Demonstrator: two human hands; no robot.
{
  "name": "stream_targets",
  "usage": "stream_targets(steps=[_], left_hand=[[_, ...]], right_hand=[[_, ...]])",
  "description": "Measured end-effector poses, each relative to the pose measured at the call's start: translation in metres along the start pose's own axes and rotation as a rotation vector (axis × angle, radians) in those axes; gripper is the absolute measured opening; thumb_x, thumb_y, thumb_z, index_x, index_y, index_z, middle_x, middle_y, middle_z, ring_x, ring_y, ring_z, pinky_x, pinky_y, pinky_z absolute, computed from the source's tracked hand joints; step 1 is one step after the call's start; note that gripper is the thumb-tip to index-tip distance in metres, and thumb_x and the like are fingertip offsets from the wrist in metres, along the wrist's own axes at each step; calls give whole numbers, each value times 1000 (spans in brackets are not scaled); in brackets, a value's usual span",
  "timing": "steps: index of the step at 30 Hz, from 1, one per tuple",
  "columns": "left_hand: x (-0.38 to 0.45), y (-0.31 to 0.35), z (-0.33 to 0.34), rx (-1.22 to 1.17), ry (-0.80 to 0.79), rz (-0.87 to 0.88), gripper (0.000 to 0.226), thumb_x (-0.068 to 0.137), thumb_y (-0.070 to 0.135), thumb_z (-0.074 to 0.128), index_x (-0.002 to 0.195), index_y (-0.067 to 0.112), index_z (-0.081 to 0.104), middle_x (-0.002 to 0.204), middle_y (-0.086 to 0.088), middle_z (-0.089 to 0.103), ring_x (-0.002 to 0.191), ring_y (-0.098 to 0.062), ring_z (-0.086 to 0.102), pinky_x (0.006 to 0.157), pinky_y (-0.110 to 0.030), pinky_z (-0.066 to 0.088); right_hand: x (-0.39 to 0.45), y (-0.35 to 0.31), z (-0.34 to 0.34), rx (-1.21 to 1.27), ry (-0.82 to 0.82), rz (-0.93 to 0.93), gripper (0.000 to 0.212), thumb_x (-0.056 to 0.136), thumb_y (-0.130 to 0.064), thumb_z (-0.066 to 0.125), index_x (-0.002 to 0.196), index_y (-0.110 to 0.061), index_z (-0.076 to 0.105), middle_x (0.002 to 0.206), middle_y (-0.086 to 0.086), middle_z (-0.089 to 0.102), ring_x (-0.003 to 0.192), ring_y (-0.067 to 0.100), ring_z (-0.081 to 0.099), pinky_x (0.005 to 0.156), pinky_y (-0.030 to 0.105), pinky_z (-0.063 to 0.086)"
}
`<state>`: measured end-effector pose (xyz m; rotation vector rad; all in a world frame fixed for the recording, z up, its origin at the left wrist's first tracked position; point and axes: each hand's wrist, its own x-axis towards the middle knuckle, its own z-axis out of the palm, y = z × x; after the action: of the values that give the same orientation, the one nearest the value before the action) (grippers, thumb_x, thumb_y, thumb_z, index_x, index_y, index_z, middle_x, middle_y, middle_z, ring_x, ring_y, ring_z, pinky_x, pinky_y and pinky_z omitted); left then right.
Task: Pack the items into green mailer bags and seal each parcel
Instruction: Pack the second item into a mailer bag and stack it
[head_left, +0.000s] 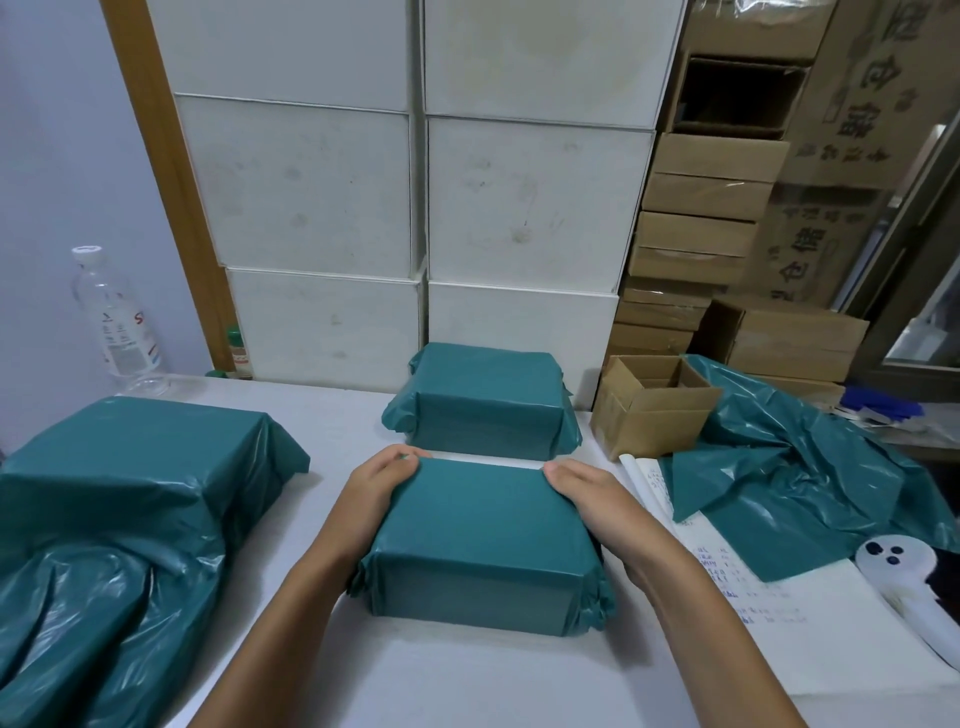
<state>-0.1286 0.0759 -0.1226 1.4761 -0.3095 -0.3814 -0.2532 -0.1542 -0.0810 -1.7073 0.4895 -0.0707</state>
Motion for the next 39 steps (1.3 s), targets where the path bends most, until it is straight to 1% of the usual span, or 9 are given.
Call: stream_targets(steps=[3, 5, 9, 15, 19, 22, 25, 30, 39], left_hand=[[-1, 0, 0, 8, -1, 11, 32, 87, 39, 61, 99, 14, 77, 101, -4, 79, 95, -18, 71, 93, -40, 52], [-2, 1, 0, 17, -4, 19, 34, 87, 39, 60, 101, 13, 77, 102, -4, 79, 95, -17, 71, 93, -40, 52], [-3, 5, 0, 35, -10, 32, 34, 87, 39, 60, 101, 13, 76, 98, 1, 80, 90, -11, 72, 88, -34, 53], [-5, 2, -1, 44, 2, 24, 34, 88, 41, 59, 102, 16, 77, 106, -5, 80, 99, -18, 72, 95, -40, 52], [-6, -1, -1, 31, 13, 20, 32, 90, 42, 60, 101, 17, 77, 109, -8, 79, 103, -22, 71, 99, -45, 51], [-5, -4, 1, 19, 27, 20, 31, 98, 35, 60, 106, 9, 73, 106, -9, 78, 102, -22, 70, 98, -43, 51], [-7, -4, 4, -13, 38, -16, 27, 109, 24, 50, 105, 11, 73, 102, -4, 77, 101, -22, 69, 94, -41, 50], [-15, -2, 15, -204, 56, -139, 29, 105, 34, 54, 106, 14, 74, 104, -11, 77, 97, -26, 70, 88, -42, 52], [-18, -2, 19, -322, 62, -180, 30, 101, 40, 59, 106, 14, 71, 100, -14, 76, 92, -29, 69, 83, -41, 51]], right_hand=[[6, 2, 1, -269, 132, -154, 22, 109, -37, 55, 115, -29, 74, 123, -9, 69, 115, 10, 65, 99, 33, 54], [7, 4, 4, -327, 178, -243, 18, 109, -32, 56, 122, -32, 68, 125, -15, 64, 118, 8, 60, 103, 35, 53], [3, 2, 8, -277, 154, -274, 24, 111, -23, 52, 108, -28, 75, 109, -21, 71, 103, -2, 64, 81, 18, 49], [-13, -3, 9, 25, 47, -41, 32, 111, -38, 48, 109, -31, 79, 106, -13, 80, 94, 2, 76, 77, 22, 54], [-15, 9, 16, 149, 27, -17, 30, 106, -54, 51, 115, -35, 73, 112, -12, 80, 106, 8, 76, 96, 35, 57], [-14, 22, 21, 290, 61, -29, 29, 106, -47, 54, 116, -28, 72, 115, -2, 80, 111, 17, 76, 102, 41, 55], [-11, 31, 27, 459, 81, -34, 22, 107, -32, 53, 113, -21, 72, 117, 8, 80, 108, 24, 75, 100, 44, 54], [-10, 38, 37, 684, 83, -9, 19, 105, -28, 55, 109, -22, 73, 113, 13, 78, 103, 28, 73, 95, 47, 52], [-7, 42, 39, 724, 93, -25, 20, 103, -27, 56, 109, -22, 75, 120, 19, 76, 106, 32, 71, 96, 50, 51]])
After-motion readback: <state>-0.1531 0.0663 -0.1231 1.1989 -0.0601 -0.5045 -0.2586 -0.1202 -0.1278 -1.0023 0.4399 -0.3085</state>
